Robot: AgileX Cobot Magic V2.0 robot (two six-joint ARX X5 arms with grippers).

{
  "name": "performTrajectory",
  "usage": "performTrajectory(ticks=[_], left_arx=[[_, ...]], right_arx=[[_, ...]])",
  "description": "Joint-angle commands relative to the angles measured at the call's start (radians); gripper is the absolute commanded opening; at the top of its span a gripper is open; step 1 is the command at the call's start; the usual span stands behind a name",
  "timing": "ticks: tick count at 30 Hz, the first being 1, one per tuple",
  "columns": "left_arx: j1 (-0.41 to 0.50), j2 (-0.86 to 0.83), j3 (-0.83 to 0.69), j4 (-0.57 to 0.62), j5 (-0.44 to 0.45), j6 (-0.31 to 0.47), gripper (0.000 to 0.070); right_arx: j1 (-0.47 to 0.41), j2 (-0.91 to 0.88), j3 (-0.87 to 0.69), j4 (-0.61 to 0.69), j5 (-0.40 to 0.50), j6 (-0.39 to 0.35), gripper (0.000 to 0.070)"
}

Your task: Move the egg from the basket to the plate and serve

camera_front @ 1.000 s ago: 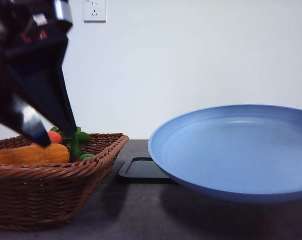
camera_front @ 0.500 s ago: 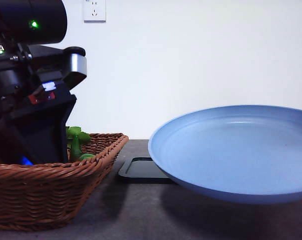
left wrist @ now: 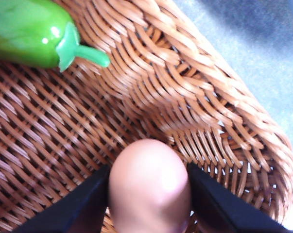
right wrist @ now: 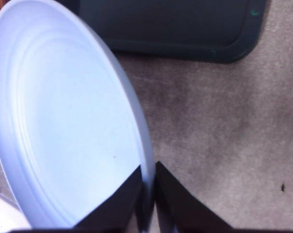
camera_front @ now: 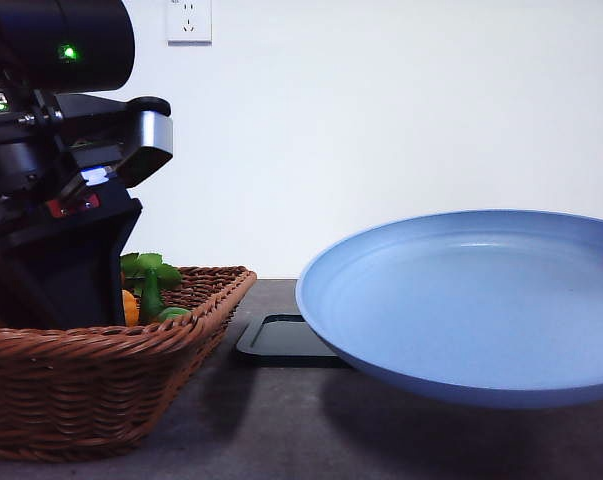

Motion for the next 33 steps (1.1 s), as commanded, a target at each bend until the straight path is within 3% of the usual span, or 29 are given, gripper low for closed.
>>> performTrajectory(ticks=[1, 10, 13, 18, 20, 25, 33], left_arx=[[-0.007, 0.014, 0.021, -0.01, 0.001, 0.01, 0.02], [-0.008, 0.014, 0.212, -0.116, 0.002, 0.006, 0.02], [-0.008, 0.014, 0.306, -0.114, 0.041, -0.032, 0.02], [-0.035, 0.014, 0.398, 0.02, 0.211, -0.147, 0.02], [-0.06, 0.014, 0.402, 0.09, 0.236, -0.164, 0.02], [-0.157, 0.043, 0.402, 0.171, 0.221, -0.092, 0.0201], [-0.291, 0.155, 0.402, 0.172, 0.142, 0.047, 0.0202]], right_arx=[[0.002, 0.003, 0.003, 0.007, -0.004, -0.005, 0.0], [0.002, 0.005, 0.003, 0.007, -0.004, -0.005, 0.0], [0.003, 0.005, 0.003, 0.007, -0.005, -0.005, 0.0], [0.004, 0.005, 0.003, 0.003, -0.01, 0.001, 0.0], [0.004, 0.005, 0.003, -0.007, -0.015, 0.013, 0.0], [0.004, 0.005, 0.003, -0.055, -0.043, 0.016, 0.0], [0.005, 0.005, 0.003, -0.11, -0.142, 0.007, 0.0]])
